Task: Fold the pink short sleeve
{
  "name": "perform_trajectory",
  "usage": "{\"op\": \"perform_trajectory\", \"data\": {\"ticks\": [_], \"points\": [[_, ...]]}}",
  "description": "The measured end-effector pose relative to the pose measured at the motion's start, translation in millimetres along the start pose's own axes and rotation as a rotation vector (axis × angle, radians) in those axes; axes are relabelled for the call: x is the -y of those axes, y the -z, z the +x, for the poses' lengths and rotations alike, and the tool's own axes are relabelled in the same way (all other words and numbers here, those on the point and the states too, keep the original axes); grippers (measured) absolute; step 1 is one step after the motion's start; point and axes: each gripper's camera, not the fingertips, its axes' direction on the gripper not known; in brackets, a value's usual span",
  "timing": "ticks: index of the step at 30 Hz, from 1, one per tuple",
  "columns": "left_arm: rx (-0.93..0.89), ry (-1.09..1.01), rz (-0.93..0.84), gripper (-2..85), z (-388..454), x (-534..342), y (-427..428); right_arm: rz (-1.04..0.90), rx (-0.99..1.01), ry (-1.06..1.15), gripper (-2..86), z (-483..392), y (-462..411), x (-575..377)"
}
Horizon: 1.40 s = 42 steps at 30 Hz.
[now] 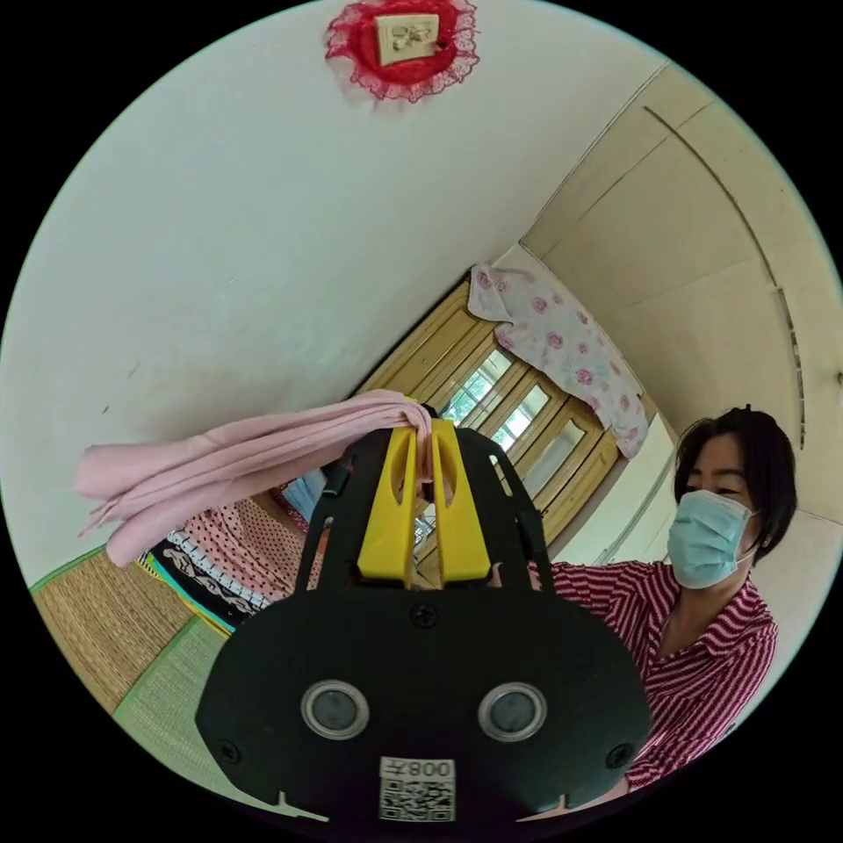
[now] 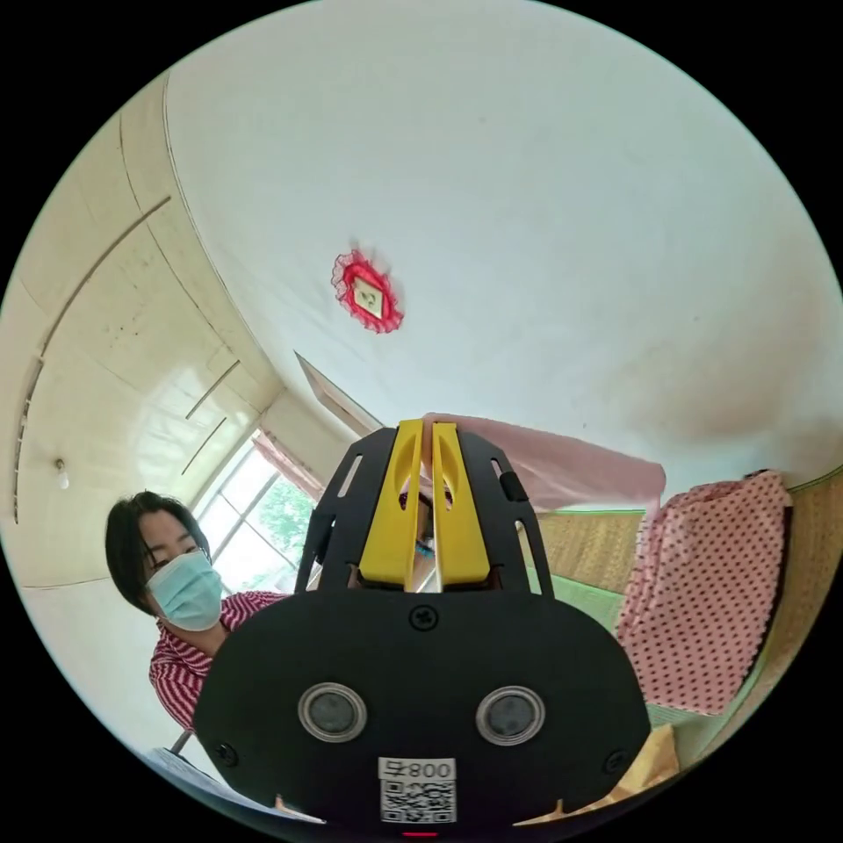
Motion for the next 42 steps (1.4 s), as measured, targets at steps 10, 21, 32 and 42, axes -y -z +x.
{"op": "perform_trajectory", "data": {"ticks": [10, 21, 32, 42], "points": [[0.083, 0.405, -0.267, 3.2, -172.1, -111.4, -167.0, 0.023, -0.159, -0.443, 1.4, 214.8, 156.1, -124.2], [0.139, 0.548, -0.382, 3.3, -239.4, -148.3, -218.5, -0.001, -0.179, -0.593, 1.0, 302.9, 222.3, -212.2], [0.144, 0.619, -0.203, 3.1, -262.1, -169.7, -185.6, 0.100, -0.233, -0.583, 0.5, 297.2, 285.4, -280.5], [0.297, 0.760, -0.719, 7.8, -336.8, -281.4, -260.6, -0.188, -0.564, -0.708, 6.6, 303.8, 213.1, -405.0]]}}
